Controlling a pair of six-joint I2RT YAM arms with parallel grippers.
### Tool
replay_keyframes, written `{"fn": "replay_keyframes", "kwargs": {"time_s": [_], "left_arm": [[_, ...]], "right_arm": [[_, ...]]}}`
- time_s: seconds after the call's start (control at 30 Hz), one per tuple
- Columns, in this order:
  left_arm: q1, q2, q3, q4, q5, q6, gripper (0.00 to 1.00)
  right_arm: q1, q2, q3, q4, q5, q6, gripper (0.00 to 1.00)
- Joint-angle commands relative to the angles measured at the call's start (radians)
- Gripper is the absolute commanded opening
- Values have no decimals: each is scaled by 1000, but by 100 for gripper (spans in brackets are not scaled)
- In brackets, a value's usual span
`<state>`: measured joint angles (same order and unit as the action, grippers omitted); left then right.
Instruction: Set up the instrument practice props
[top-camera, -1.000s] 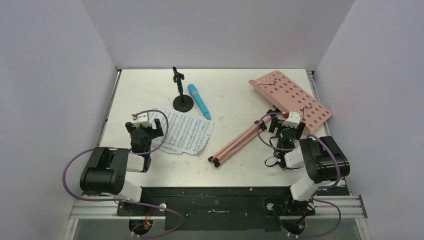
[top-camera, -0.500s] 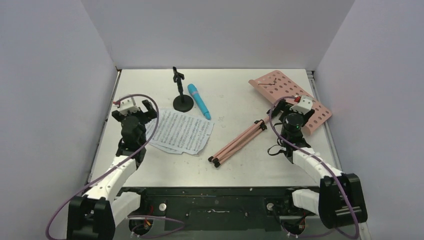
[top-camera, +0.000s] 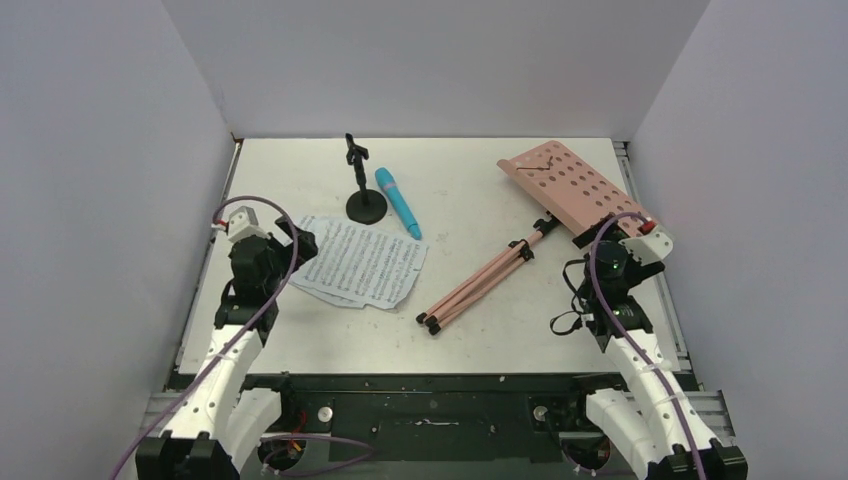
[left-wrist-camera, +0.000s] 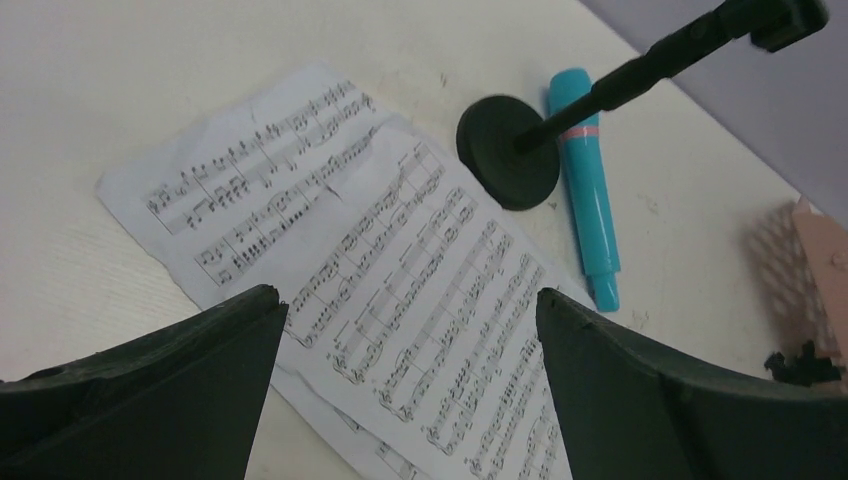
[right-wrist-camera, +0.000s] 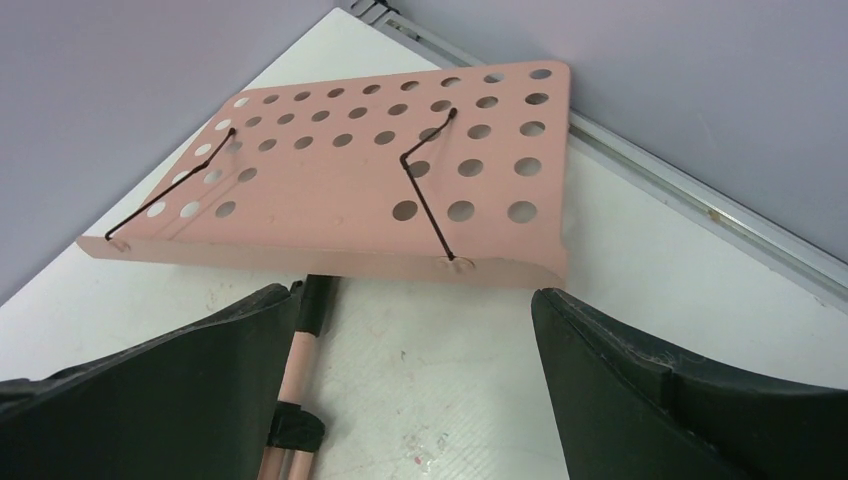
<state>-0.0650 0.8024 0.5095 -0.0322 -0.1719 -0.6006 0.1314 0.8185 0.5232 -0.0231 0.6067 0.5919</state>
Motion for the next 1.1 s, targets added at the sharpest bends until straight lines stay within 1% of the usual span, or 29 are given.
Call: {"fn": "replay_keyframes", "kwargs": {"time_s": [0.0, 0.03, 0.1, 0.2, 0.27, 0.5, 0.6, 0.63, 0.73, 0.87, 0.97, 1.03, 1.07], "left_arm": [[19, 133, 74, -56, 260, -37, 96], [18, 191, 84, -38, 320, -20, 96], [14, 268, 96, 0, 411, -35, 96], [-25, 362, 121, 18, 473, -75, 96], [-92, 396, 156, 18, 444, -62, 96], [-399, 495, 324, -49, 262, 14, 96], [-545, 562, 411, -97, 167, 89, 96], [-577, 588, 446, -118, 136, 119, 96], [-708, 672, 547, -178, 82, 215, 96], [-815, 804, 671, -240, 109, 339, 96], [-867, 894, 761, -300, 154, 387, 96], [-894, 943, 798, -309, 171, 400, 96], [-910, 967, 813, -314, 202, 405, 97]], "right_arm": [[-7, -76, -25, -114, 46, 56, 90], [-7, -89, -30, -112, 26, 43, 90], [-7, -110, -43, -110, -11, 28, 90], [-10, -130, -61, -99, -69, 19, 90], [-10, -132, -60, -107, -98, 26, 90], [-11, -62, -12, -137, -218, 8, 90], [-13, -13, 18, -146, -278, -14, 90], [-13, 6, 31, -150, -300, -21, 90], [-13, 54, 69, -166, -357, -29, 90], [-15, 106, 104, -169, -441, -35, 90], [-20, 136, 125, -162, -524, -36, 90], [-25, 153, 134, -155, -571, -37, 90], [-26, 160, 139, -150, -591, -37, 90]]}}
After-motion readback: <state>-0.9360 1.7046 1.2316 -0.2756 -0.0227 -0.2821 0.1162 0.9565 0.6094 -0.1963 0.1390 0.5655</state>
